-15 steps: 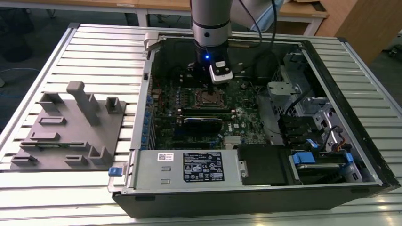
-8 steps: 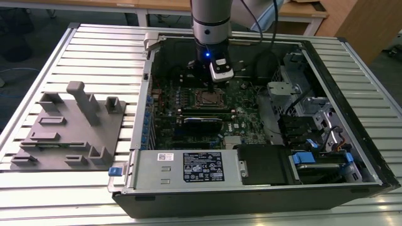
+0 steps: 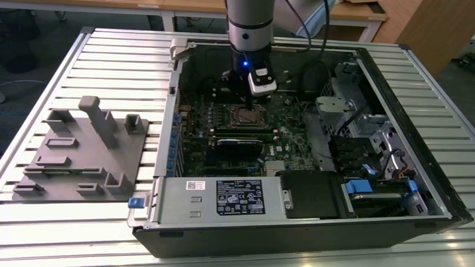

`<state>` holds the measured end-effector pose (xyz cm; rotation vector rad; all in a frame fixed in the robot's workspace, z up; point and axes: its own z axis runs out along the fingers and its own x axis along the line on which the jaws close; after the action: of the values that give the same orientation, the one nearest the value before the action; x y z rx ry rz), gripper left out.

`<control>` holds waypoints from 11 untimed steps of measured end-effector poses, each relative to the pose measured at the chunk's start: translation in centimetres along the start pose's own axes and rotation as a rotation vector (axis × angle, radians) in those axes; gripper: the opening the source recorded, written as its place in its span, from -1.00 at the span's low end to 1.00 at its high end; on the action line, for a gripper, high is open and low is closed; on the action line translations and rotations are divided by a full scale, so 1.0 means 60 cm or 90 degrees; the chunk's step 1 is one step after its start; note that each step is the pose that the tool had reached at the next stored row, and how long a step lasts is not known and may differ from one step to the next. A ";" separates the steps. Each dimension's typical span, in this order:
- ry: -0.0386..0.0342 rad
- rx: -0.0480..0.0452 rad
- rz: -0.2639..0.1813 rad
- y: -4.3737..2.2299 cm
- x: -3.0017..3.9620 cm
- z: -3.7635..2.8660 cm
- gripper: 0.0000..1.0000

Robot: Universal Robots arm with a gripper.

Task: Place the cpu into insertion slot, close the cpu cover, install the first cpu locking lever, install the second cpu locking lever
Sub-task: 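Install the first cpu locking lever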

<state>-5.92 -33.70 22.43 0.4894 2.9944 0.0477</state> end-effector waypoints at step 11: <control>0.0048 0.0020 -0.001 -0.013 -0.007 0.000 -0.80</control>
<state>-5.78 -34.57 22.44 0.4895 3.0025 0.0448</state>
